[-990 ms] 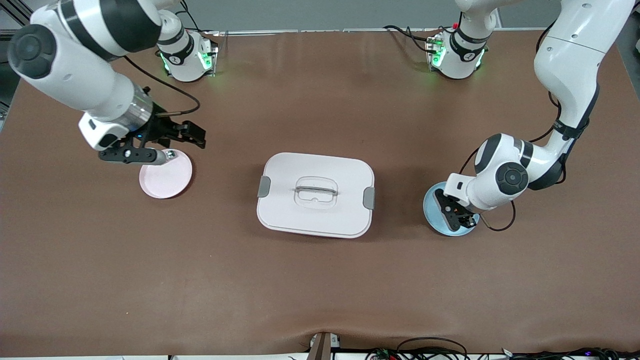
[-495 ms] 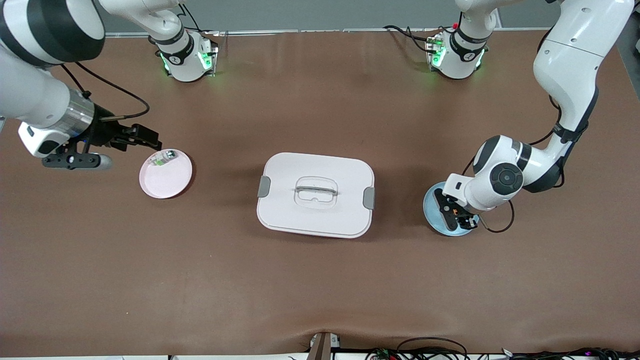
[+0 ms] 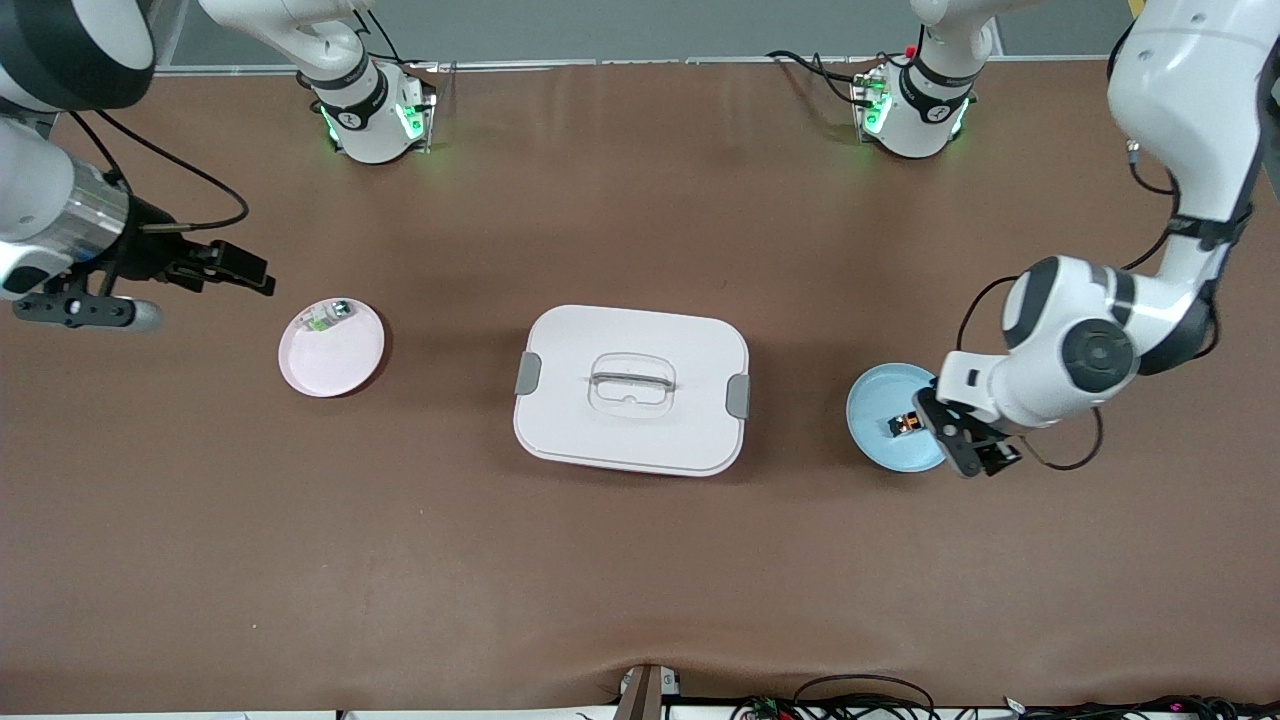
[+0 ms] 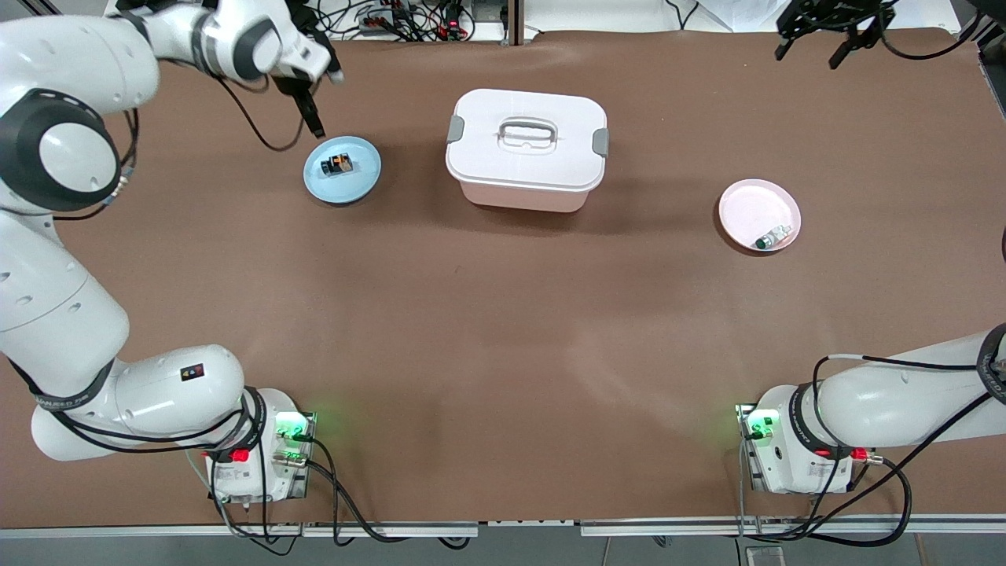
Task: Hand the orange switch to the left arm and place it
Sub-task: 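Lower the switch onto the blue plate and open the left gripper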
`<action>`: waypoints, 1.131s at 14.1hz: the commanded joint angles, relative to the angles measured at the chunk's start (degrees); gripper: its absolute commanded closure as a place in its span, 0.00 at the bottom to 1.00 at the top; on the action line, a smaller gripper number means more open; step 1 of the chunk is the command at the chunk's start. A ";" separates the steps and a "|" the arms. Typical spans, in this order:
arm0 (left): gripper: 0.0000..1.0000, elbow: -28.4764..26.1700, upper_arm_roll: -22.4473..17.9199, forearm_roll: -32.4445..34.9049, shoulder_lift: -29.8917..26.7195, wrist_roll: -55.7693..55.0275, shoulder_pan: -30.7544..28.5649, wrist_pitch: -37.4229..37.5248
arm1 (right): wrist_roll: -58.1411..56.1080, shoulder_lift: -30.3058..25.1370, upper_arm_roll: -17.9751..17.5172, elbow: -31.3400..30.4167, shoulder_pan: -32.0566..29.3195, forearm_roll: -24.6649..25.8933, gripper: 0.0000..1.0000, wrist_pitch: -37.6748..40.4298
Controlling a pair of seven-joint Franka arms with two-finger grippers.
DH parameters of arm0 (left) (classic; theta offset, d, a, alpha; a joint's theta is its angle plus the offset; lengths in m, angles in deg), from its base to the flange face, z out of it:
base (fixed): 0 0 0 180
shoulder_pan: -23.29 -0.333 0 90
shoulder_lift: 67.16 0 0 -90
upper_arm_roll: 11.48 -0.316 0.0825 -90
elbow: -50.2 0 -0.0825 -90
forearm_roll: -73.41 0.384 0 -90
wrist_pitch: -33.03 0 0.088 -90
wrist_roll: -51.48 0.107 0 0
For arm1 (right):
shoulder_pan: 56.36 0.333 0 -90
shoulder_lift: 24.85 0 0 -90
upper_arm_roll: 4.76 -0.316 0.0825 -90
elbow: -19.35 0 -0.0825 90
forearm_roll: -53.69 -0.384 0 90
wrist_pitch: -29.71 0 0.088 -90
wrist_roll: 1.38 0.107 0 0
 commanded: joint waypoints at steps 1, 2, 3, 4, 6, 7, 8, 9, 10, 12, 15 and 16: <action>0.00 4.79 0.59 -7.04 -3.43 -2.77 -0.35 8.60 | -0.82 -0.62 -0.85 1.55 -3.25 1.17 0.00 1.20; 0.00 6.20 0.42 -8.46 -4.75 -6.01 -0.35 11.50 | -1.26 -0.53 -0.85 2.08 -3.78 1.26 0.00 1.20; 0.00 7.78 0.41 -8.56 -5.20 -9.87 -0.35 14.83 | -3.09 -0.44 -0.85 2.60 -4.48 1.78 0.00 1.20; 0.00 9.62 0.41 -8.65 -5.90 -13.65 -0.35 17.91 | -5.72 -0.35 -0.93 3.22 -5.18 2.74 0.00 1.20; 0.00 10.17 0.50 -8.56 -8.44 -23.04 -0.26 21.97 | -9.42 -0.27 -0.85 4.10 -6.24 3.37 0.00 1.20; 0.00 10.08 0.68 -8.65 -9.41 -27.27 -0.17 22.33 | -9.69 -0.18 -0.93 4.97 -6.68 3.37 0.00 1.20; 0.00 10.08 0.76 -8.65 -10.38 -31.83 0.18 23.03 | -9.44 0.00 -0.93 5.85 -7.12 3.37 0.00 1.20; 0.00 10.08 1.03 -8.65 -11.26 -36.84 0.36 24.00 | -9.35 0.17 -0.93 6.38 -7.82 3.28 0.00 1.20; 0.00 10.08 1.64 -8.65 -12.13 -41.15 0.27 24.35 | -9.17 0.35 -0.93 6.56 -8.35 3.28 0.00 1.03; 0.00 10.17 1.82 -8.73 -13.89 -47.84 0.18 25.32 | -9.26 1.14 -0.93 8.05 -8.79 3.37 0.00 1.03; 0.00 11.31 1.73 -12.33 -14.34 -61.19 -0.08 25.94 | -9.61 5.08 -0.85 10.86 -10.02 3.02 0.00 1.20; 0.00 11.40 1.82 -11.99 -15.30 -65.50 -0.08 26.46 | -9.52 5.79 -0.93 11.74 -10.72 2.32 0.00 1.20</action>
